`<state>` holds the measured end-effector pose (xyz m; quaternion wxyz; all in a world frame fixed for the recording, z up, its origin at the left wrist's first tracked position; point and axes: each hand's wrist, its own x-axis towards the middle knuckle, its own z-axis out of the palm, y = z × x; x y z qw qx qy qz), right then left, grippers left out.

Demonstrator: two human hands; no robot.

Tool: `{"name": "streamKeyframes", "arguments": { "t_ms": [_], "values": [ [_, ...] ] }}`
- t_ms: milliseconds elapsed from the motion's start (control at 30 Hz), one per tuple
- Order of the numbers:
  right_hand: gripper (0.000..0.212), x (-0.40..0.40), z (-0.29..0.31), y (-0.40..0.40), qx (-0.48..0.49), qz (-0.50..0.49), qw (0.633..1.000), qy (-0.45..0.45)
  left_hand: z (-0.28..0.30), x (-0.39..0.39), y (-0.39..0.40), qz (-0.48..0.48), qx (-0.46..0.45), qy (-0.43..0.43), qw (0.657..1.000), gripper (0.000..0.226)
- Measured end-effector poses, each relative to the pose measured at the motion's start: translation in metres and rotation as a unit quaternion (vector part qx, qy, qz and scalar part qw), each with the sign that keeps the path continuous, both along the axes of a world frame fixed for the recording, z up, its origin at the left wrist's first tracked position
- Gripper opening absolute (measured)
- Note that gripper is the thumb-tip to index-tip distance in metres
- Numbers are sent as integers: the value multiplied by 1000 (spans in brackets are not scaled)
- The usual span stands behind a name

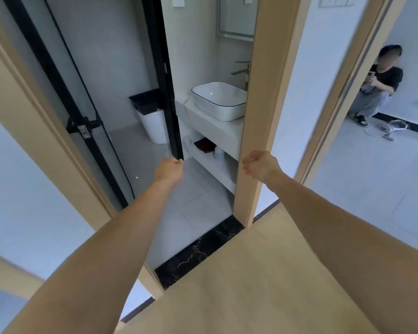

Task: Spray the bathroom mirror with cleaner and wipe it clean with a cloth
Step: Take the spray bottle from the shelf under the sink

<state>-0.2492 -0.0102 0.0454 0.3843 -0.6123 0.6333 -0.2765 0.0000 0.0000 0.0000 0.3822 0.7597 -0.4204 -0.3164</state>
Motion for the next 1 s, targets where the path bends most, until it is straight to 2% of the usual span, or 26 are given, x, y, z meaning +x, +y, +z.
{"name": "streamKeyframes", "arguments": {
  "t_ms": [133,267,367,533,633,733,833,1000],
  "values": [
    [25,24,-10,-26,18,4,1000,-14,-14,16,-23,16,8,11,1000,36],
    [21,45,-22,-65,32,17,999,-24,-33,31,-57,11,30,3,999,26],
    [13,57,-36,-104,36,34,999,-21,-49,39,-91,17,36,-2,999,25],
    [10,69,-60,-188,56,62,996,-20,-66,47,-152,52,44,-30,997,31],
    [17,77,-53,-235,60,92,994,-4,-58,53,-188,76,38,-39,996,32],
    [13,98,-40,-272,44,120,992,5,-50,66,-220,100,17,-22,995,35],
    [27,125,-33,-299,21,158,987,21,-46,82,-245,125,-5,-8,992,28],
    [37,170,-37,-339,11,197,980,16,-34,111,-284,142,-15,-5,990,35]
  ]
}}
